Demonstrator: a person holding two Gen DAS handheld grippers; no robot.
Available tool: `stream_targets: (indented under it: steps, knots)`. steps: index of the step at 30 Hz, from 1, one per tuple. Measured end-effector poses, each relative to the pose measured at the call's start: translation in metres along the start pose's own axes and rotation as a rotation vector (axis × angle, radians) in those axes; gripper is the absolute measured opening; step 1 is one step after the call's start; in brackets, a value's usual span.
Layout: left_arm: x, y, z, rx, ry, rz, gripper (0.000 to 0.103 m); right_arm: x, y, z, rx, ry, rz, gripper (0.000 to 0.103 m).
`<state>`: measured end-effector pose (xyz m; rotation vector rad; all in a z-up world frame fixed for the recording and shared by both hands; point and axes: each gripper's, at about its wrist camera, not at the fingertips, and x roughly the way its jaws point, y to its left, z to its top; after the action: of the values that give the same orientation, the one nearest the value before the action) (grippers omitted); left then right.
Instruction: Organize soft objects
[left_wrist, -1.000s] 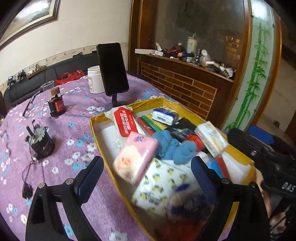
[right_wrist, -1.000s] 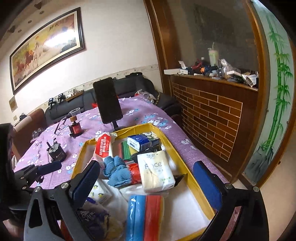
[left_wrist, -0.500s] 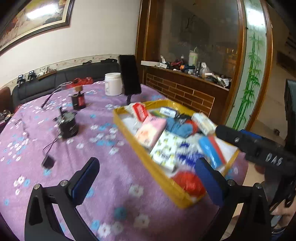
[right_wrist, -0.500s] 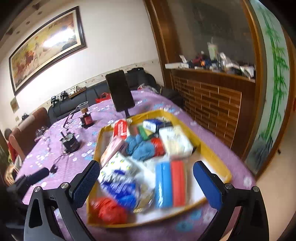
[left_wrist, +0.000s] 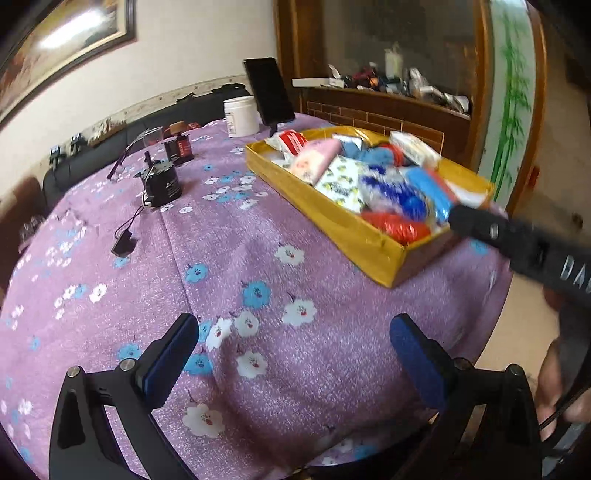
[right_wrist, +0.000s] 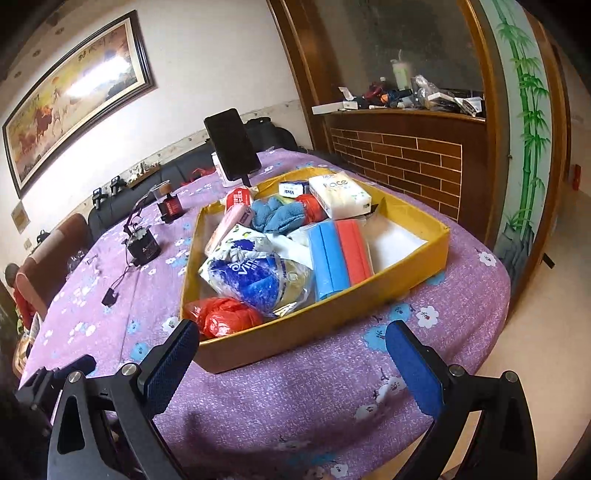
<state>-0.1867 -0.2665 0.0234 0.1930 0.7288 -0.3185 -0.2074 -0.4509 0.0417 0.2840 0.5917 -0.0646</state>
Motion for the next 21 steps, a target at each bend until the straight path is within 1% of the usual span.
stream_targets:
  steps: [2, 5, 9, 13, 15, 17, 21]
  knots:
    - [0.003, 0.0, -0.001, -0.014, 0.013, -0.02, 0.103, -0.006, 0.004, -0.001, -0.024, -0.032, -0.008, 0.102]
    - [0.003, -0.003, 0.0, 0.009, 0.016, 0.011, 0.103, -0.012, 0.008, 0.0, -0.046, -0.064, -0.017, 0.102]
    - [-0.01, 0.0, 0.001, 0.015, -0.041, 0.033, 0.103, -0.014, 0.015, 0.002, -0.055, -0.077, -0.018, 0.102]
    - [-0.021, 0.004, -0.001, 0.024, -0.101, 0.084, 0.103, -0.017, 0.026, 0.002, -0.079, -0.103, -0.003, 0.102]
    - [-0.02, 0.005, -0.001, 0.025, -0.1, 0.098, 0.103, -0.018, 0.031, 0.001, -0.094, -0.104, 0.0, 0.102]
    - [-0.017, 0.006, -0.002, 0.026, -0.085, 0.098, 0.103, -0.018, 0.034, 0.0, -0.107, -0.11, 0.004, 0.102]
    - [-0.016, 0.005, -0.002, 0.029, -0.086, 0.107, 0.103, -0.017, 0.033, -0.001, -0.11, -0.11, -0.002, 0.102]
